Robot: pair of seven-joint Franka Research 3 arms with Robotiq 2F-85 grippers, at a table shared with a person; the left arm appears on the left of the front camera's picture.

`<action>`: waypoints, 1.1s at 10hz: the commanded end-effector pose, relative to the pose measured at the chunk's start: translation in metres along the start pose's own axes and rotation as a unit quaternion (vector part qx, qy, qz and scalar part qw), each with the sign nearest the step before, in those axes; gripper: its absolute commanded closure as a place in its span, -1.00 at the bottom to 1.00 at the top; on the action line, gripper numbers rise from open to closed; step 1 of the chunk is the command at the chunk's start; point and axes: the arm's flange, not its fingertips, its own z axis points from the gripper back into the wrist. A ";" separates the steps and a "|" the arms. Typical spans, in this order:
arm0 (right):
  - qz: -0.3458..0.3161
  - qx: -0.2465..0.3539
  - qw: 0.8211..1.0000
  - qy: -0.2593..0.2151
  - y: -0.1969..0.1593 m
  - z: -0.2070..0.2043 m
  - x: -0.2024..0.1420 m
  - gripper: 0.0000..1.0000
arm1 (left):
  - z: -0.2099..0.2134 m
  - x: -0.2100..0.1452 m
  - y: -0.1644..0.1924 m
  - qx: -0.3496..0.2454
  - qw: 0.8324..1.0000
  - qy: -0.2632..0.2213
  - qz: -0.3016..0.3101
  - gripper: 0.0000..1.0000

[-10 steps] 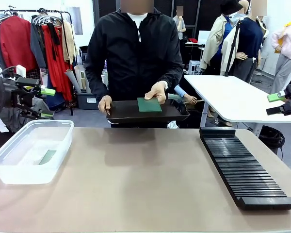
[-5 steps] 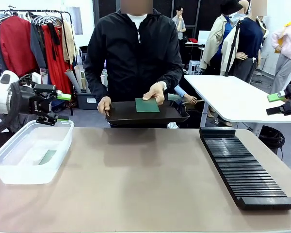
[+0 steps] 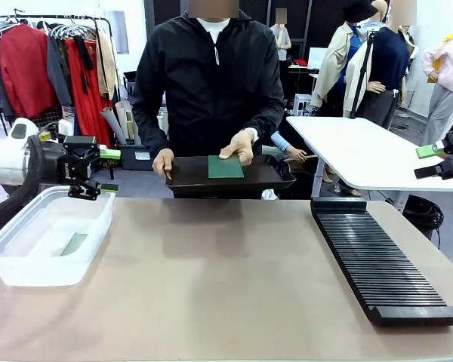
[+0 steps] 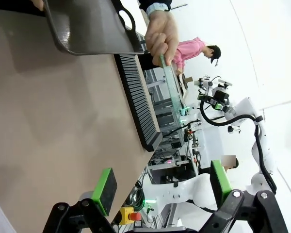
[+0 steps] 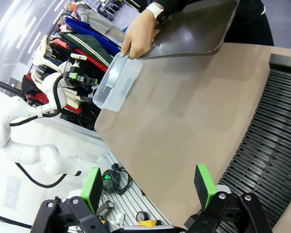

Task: Sort PCBs into racks and boxes based on the side picked up.
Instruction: Pick up the Blank PCB handed by the Human.

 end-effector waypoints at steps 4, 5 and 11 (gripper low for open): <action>-0.001 0.000 1.000 0.001 0.002 0.000 0.001 -1.00 | -0.020 -0.006 0.011 -0.018 1.000 -0.001 0.013 -1.00; -0.001 0.000 1.000 0.001 0.002 0.000 0.001 -1.00 | -0.022 -0.006 0.012 -0.020 1.000 -0.001 0.013 -1.00; -0.001 0.000 1.000 0.001 0.002 0.000 0.001 -1.00 | -0.047 -0.009 0.010 -0.050 0.998 0.022 0.040 -1.00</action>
